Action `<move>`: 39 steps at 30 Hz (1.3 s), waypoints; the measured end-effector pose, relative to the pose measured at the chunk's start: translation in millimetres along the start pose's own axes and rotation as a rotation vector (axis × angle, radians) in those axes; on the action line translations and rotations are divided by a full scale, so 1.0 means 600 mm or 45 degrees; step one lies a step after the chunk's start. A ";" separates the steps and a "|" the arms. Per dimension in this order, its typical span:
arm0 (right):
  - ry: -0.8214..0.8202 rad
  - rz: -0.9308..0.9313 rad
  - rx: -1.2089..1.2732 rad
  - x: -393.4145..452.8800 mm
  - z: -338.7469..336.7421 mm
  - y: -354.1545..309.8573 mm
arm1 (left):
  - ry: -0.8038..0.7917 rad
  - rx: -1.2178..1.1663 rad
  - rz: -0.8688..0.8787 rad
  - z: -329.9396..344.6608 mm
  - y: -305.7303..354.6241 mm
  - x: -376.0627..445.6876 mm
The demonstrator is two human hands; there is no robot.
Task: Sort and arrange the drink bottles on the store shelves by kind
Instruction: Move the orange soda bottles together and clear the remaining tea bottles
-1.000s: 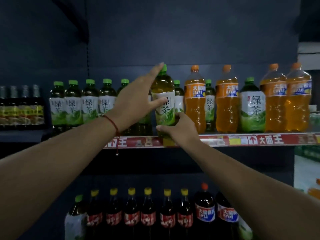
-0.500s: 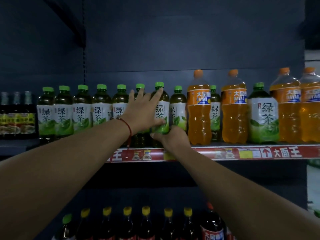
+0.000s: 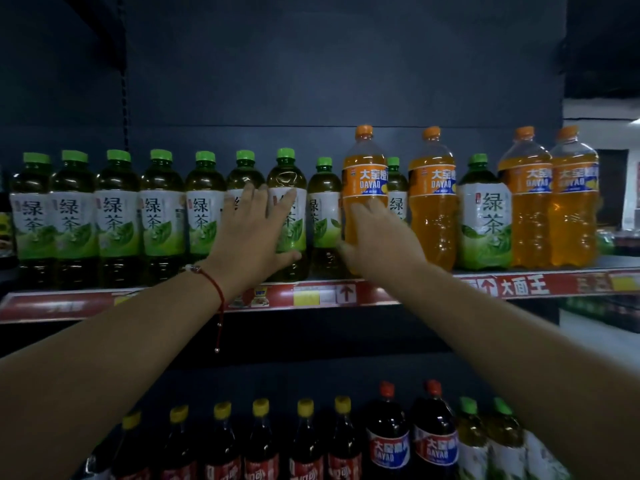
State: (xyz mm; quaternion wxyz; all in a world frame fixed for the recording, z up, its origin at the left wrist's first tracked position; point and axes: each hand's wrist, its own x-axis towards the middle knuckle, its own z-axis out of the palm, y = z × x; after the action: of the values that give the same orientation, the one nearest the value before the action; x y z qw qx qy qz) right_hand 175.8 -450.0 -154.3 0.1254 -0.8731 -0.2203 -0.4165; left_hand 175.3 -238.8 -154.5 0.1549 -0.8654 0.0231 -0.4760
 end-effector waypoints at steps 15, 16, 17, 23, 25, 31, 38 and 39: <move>-0.041 0.678 0.526 0.123 0.018 0.049 | 0.085 -0.007 -0.029 0.025 0.014 -0.028; -0.034 0.695 0.501 0.124 0.024 0.046 | 0.093 -0.004 -0.028 0.027 0.013 -0.028; -0.028 0.708 0.470 0.125 0.029 0.045 | 0.098 -0.005 -0.029 0.028 0.013 -0.028; 0.116 0.733 0.617 0.118 0.031 0.039 | 0.077 0.004 -0.036 0.029 0.015 -0.032; 0.196 0.683 0.694 0.105 0.026 0.039 | 0.074 0.004 -0.033 0.027 0.016 -0.036; 0.352 0.398 0.826 0.026 -0.007 0.034 | 0.019 -0.281 -0.113 -0.006 0.047 -0.062; 0.240 0.009 0.526 -0.099 -0.046 0.039 | -0.016 -1.896 -0.368 -0.134 0.150 -0.108; 0.215 -0.043 0.484 -0.121 -0.049 0.039 | -0.015 -2.049 -0.400 -0.145 0.164 -0.117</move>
State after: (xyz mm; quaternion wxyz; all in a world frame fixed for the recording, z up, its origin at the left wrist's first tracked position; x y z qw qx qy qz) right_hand 127.0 -502.4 -193.3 0.2988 -0.7919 -0.2981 -0.4413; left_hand 75.0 -340.7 -196.7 -0.5817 -0.7074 0.2353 -0.3252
